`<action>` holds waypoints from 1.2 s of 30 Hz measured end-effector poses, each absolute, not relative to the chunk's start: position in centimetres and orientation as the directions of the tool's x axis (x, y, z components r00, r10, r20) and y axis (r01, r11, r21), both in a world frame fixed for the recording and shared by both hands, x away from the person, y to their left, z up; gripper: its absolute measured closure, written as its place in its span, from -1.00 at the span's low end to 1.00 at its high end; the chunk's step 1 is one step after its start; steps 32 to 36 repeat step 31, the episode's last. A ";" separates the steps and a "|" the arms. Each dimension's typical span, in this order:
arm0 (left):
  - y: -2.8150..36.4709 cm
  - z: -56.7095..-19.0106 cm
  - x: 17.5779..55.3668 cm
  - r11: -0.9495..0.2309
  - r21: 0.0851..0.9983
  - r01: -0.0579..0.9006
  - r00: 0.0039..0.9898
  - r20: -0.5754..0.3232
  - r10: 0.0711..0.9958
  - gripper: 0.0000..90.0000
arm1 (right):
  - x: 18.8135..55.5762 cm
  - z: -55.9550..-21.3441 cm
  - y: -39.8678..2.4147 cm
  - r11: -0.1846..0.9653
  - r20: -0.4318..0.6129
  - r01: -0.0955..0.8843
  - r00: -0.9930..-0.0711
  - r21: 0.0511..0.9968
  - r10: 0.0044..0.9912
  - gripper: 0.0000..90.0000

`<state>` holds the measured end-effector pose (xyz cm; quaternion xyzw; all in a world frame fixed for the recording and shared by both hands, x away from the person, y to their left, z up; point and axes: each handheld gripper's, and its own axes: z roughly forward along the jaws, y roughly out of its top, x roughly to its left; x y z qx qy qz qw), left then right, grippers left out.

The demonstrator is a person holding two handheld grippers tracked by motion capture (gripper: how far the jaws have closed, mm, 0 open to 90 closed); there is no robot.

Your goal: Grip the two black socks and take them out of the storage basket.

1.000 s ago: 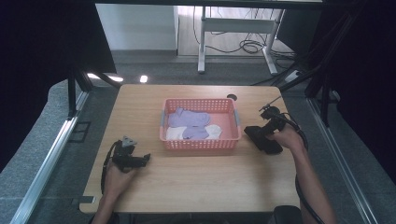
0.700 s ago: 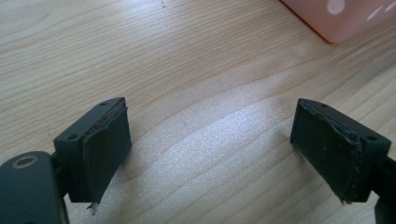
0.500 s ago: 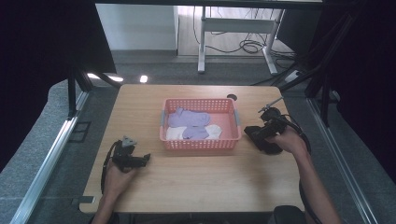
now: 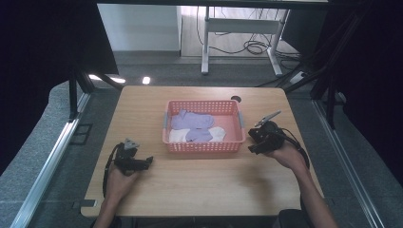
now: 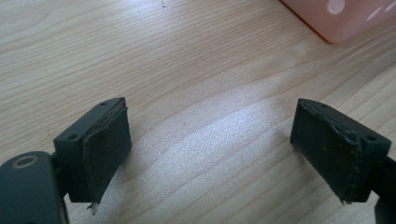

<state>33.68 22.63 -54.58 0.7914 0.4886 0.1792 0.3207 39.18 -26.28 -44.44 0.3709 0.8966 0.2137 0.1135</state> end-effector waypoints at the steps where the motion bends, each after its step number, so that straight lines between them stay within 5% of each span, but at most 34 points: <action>1: 22.6 -54.6 33.7 -0.317 0.683 0.658 0.458 -0.030 0.888 -0.74 | 39.0 -44.6 -26.2 0.633 -0.042 0.618 -0.699 0.466 0.714 -0.49; 17: 22.6 -54.6 33.7 -0.318 0.684 0.657 0.459 -0.029 0.888 -0.73 | 36.4 -50.3 -24.1 0.635 0.000 0.595 -0.730 0.492 0.684 -0.59; 23: 22.6 -54.6 33.7 -0.317 0.683 0.658 0.459 -0.030 0.888 -0.73 | 36.1 -52.5 -24.1 0.612 -0.006 0.578 -0.724 0.539 0.689 -0.78; 28: 22.6 -54.6 33.7 -0.313 0.685 0.658 0.457 -0.032 0.889 -0.73 | 35.7 -53.4 -24.4 0.564 0.003 0.562 -0.710 0.605 0.704 -0.97; 36: 22.6 -54.6 33.7 -0.312 0.686 0.658 0.456 -0.033 0.889 -0.73 | 35.6 -53.6 -24.5 0.558 0.003 0.554 -0.711 0.618 0.704 -0.99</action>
